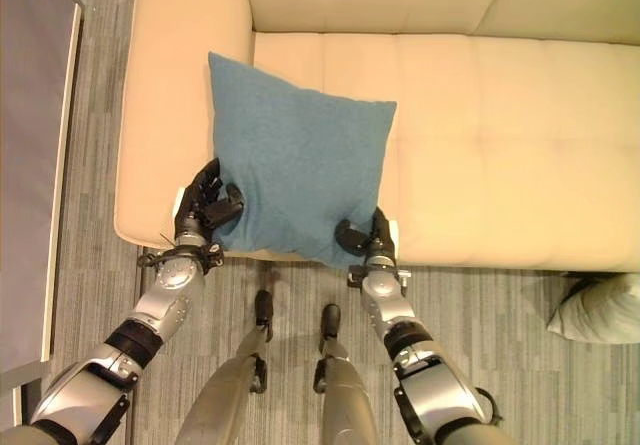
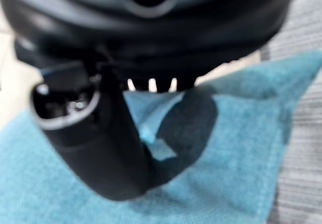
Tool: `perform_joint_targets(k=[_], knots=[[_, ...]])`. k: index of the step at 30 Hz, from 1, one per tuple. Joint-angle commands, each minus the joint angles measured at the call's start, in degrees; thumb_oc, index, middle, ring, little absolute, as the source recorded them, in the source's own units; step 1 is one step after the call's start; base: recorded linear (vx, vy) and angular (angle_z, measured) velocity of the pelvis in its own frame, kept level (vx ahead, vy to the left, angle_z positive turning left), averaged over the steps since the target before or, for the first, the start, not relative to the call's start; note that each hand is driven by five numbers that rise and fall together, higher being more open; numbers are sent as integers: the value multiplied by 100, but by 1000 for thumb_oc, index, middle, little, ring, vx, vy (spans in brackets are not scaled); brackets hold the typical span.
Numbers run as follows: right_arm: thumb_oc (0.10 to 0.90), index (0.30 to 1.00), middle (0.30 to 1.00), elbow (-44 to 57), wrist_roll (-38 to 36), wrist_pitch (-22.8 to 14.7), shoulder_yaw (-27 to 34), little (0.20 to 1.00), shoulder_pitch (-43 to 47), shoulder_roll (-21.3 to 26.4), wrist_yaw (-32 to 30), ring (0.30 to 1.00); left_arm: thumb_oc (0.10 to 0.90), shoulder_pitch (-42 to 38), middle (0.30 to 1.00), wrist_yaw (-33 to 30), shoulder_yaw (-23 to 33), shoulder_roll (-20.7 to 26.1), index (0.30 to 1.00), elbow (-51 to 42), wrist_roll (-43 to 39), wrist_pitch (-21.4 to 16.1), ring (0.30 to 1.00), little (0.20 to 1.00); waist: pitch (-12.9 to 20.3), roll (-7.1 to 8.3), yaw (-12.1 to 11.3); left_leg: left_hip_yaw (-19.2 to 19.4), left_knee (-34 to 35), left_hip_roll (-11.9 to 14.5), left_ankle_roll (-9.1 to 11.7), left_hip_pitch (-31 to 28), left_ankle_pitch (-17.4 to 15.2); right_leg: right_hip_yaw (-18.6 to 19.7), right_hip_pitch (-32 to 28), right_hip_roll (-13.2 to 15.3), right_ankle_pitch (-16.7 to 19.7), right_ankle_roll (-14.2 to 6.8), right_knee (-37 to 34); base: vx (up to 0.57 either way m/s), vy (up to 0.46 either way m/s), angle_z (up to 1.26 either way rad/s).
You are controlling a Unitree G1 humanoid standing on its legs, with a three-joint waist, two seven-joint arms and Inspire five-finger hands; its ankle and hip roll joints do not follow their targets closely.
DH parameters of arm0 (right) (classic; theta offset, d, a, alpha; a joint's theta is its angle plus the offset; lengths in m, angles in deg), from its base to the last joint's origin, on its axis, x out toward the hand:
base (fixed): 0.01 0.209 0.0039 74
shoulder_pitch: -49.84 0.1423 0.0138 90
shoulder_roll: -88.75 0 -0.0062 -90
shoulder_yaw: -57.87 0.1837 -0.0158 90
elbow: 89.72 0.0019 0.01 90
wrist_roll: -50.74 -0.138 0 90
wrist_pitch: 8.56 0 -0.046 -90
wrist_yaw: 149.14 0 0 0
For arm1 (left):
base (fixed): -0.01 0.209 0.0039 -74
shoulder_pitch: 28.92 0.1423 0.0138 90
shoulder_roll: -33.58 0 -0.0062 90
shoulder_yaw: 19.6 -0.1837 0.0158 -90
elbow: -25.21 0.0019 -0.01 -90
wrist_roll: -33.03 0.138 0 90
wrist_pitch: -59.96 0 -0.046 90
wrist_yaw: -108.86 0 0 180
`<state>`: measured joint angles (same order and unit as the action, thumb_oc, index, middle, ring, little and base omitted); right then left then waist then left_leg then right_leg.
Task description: Pick up all the scattered cushions and arrange them neatly on the sofa.
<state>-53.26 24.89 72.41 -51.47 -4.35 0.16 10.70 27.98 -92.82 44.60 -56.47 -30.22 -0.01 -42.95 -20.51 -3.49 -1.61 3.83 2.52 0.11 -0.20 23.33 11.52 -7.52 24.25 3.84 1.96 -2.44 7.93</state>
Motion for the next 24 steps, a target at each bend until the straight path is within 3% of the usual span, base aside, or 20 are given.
perform_joint_targets(k=[1,11,24], knots=[[400,300,300,462,90,-334,-387,300,497,-351,246,300,400,-793,300,585,-561,-471,300,-8,428,-200,300,300,71,191,-5,-171,-564,-167,218,-5,-990,-82,-228,504,102,-400,-515,0,0,0],[400,300,300,1090,-125,-488,-123,300,3,-316,297,300,400,-506,300,553,-240,-393,300,-75,408,-143,300,300,152,176,68,-145,-461,-123,219,-236,-991,-74,-420,446,48,-391,-577,13,-22,-3],[400,300,300,3137,345,-564,521,300,-2174,-302,559,300,400,1481,300,881,167,-383,300,-1222,522,102,300,300,764,194,259,-157,-119,144,271,-1455,-1130,-175,-1595,136,-364,-285,-792,88,-86,2]])
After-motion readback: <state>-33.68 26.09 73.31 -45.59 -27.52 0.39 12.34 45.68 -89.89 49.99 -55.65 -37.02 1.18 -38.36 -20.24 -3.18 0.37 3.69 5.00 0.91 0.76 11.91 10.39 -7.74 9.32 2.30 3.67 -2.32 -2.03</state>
